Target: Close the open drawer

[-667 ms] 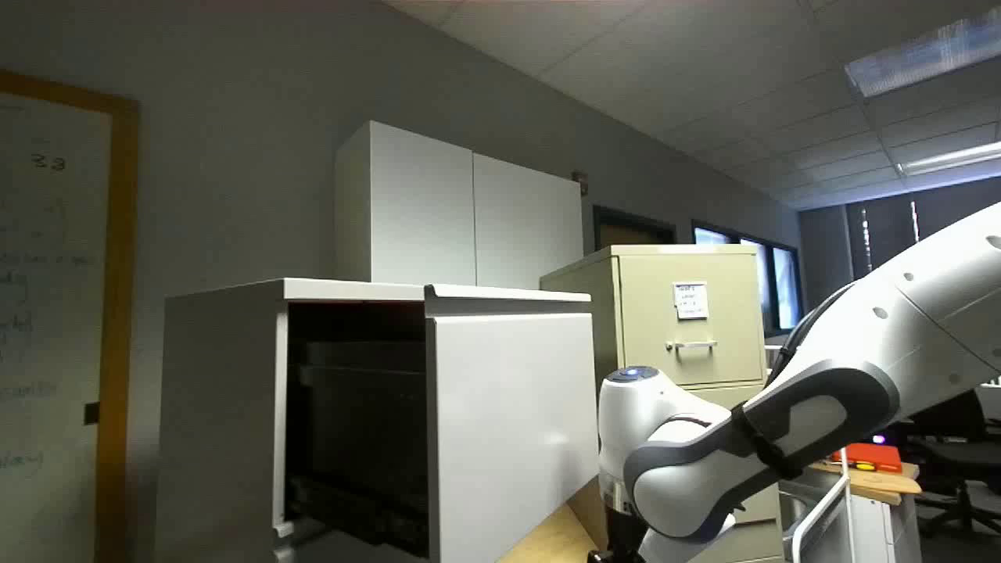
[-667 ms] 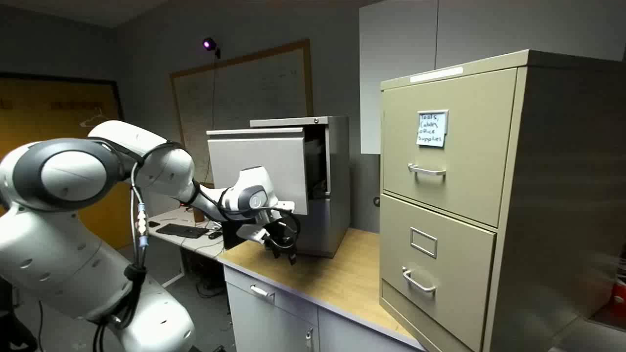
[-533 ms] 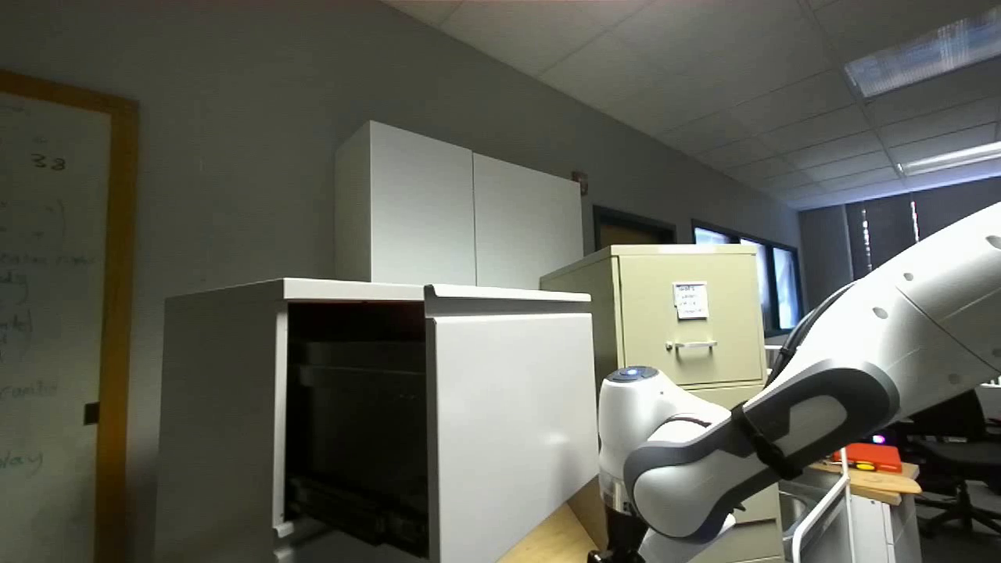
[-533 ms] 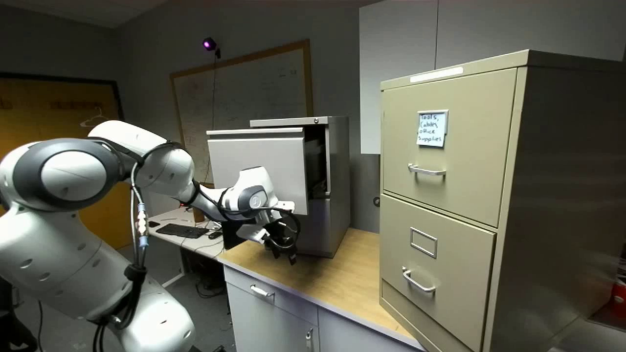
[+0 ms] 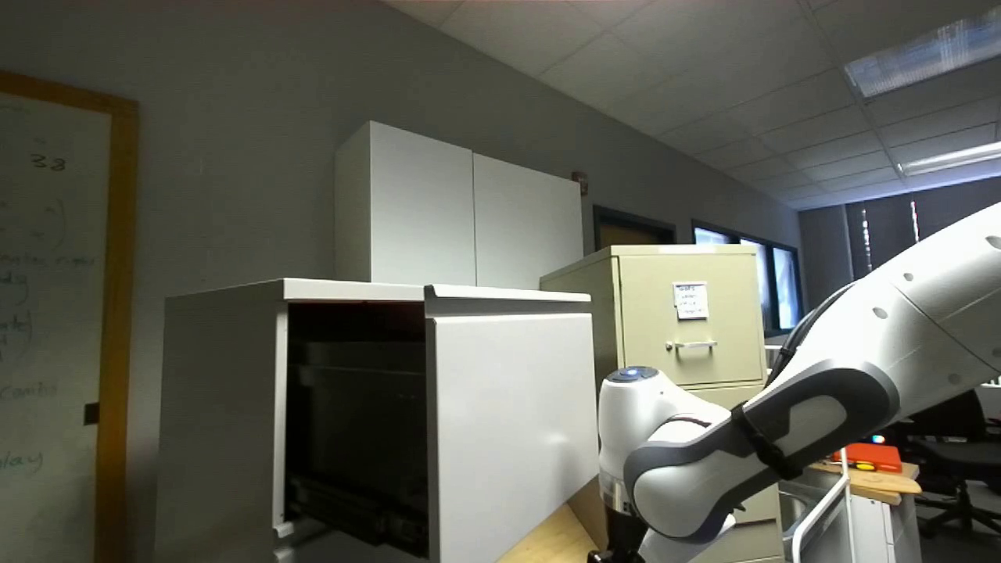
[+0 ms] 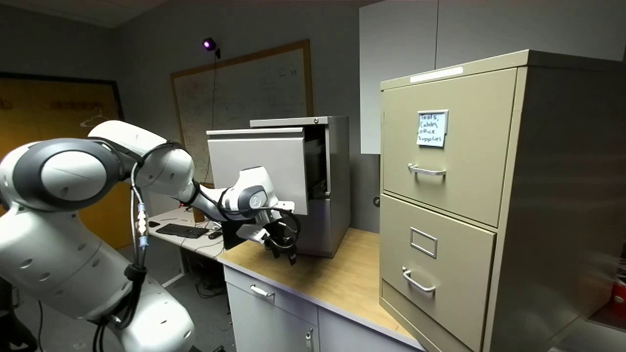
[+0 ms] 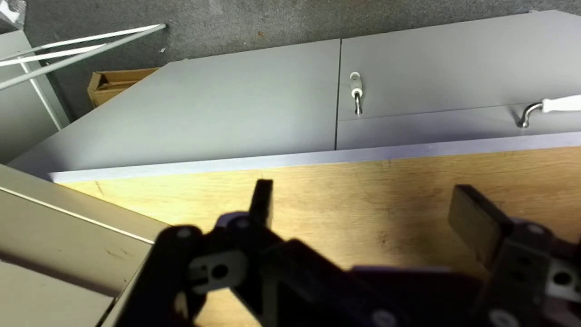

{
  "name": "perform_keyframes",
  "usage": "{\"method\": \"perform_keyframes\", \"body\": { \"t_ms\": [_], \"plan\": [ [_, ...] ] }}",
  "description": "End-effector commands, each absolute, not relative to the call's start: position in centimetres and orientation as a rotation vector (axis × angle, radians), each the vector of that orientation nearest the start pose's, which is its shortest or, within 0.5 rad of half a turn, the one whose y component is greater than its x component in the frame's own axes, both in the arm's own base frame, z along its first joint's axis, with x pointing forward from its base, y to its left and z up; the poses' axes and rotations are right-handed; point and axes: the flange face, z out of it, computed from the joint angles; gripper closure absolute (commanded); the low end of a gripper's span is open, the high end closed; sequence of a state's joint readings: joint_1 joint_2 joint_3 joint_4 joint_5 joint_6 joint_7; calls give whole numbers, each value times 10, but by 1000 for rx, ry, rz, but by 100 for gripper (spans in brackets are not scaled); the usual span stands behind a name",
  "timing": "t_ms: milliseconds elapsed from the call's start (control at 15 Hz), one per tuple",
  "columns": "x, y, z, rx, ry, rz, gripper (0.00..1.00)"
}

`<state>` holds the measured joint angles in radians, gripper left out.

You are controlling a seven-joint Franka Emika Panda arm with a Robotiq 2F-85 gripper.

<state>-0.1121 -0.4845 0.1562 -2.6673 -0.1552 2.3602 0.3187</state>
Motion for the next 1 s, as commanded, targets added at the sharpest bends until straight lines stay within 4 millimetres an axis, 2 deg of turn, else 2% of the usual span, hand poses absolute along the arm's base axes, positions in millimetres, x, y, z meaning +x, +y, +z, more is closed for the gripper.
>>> {"method": "perform_keyframes", "body": {
  "t_ms": [0,333,533,933],
  "plan": [
    [393,14,407,-3270,303,-326,0],
    [393,11,409,-3263,304,-342,0],
    [391,4,417,-3256,320,-363,0],
    [372,-13,463,-3229,369,-540,0]
  ]
}}
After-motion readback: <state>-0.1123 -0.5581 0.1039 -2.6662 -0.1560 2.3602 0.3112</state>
